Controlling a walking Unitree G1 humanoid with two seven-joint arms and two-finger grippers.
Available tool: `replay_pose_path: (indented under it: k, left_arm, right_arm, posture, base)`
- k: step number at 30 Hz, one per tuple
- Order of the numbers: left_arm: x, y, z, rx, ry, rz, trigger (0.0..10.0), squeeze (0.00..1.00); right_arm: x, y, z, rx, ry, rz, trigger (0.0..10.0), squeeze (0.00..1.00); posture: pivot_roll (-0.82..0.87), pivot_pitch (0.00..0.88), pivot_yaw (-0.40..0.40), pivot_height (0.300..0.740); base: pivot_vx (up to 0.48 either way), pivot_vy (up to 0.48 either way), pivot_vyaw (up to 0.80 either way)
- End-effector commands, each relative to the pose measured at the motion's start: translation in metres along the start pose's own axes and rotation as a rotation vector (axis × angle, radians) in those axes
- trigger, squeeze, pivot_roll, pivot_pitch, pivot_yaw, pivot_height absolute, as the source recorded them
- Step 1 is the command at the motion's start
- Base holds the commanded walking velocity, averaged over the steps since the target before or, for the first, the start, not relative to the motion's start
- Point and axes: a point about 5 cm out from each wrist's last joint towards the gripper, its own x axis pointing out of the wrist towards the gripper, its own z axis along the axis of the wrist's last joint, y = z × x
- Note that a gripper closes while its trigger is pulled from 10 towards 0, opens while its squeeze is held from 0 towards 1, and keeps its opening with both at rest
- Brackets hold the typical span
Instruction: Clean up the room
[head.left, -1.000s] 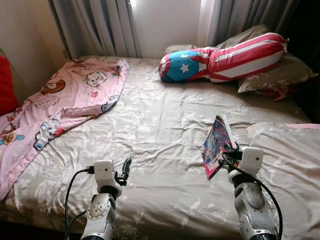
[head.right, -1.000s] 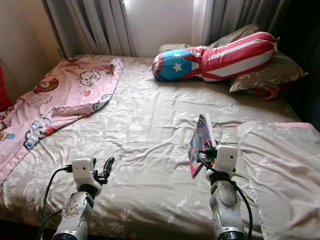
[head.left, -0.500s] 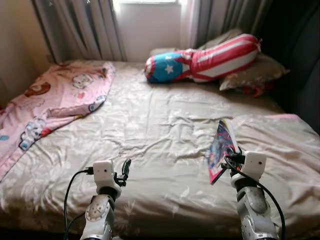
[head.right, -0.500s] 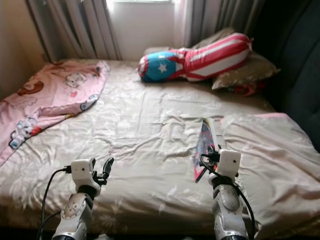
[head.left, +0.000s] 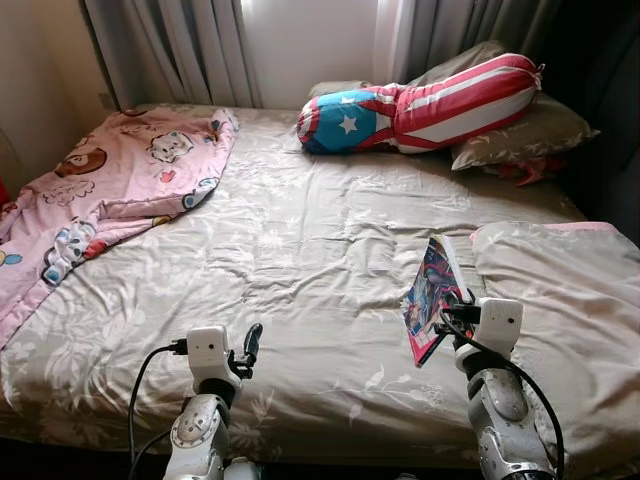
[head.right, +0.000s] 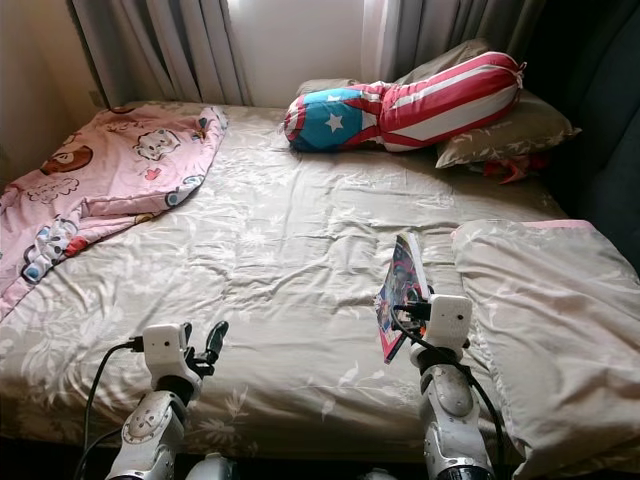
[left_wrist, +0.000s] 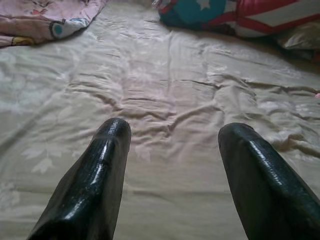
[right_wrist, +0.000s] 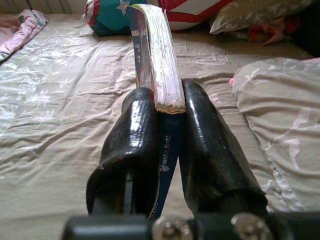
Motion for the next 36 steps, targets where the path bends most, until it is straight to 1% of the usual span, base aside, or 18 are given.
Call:
replay_pose_path:
  k: [1, 9, 24, 36]
  left_arm:
    - [-0.0012, -0.0008, -0.0019, 0.012, 0.016, -0.012, 10.0, 0.00]
    - [-0.0018, 0.0010, -0.0021, 0.025, 0.024, -0.014, 10.0, 0.00]
    - [-0.0029, 0.0017, -0.0015, 0.012, 0.025, -0.020, 10.0, 0.00]
    - [-0.0035, 0.0017, -0.0023, 0.011, 0.031, -0.025, 10.0, 0.00]
  right_arm:
    - [0.0037, 0.0014, 0.0133, 0.003, -0.070, 0.005, 10.0, 0.00]
    - [0.0028, 0.0015, 0.0121, 0.009, -0.066, 0.002, 10.0, 0.00]
    - [0.0013, 0.0052, 0.0093, 0.018, -0.058, 0.015, 10.0, 0.00]
    - [-0.0002, 0.0065, 0.0081, 0.020, -0.058, 0.022, 10.0, 0.00]
  posture:
    - [-0.09, 0.000, -0.011, 0.643]
    - [-0.09, 0.000, -0.006, 0.643]
    - [-0.08, 0.000, -0.002, 0.643]
    - [-0.08, 0.000, 0.000, 0.643]
  base:
    - [0.000, 0.000, 0.00]
    - [0.000, 0.000, 0.00]
    - [0.000, 0.000, 0.00]
    - [0.320, 0.000, 0.00]
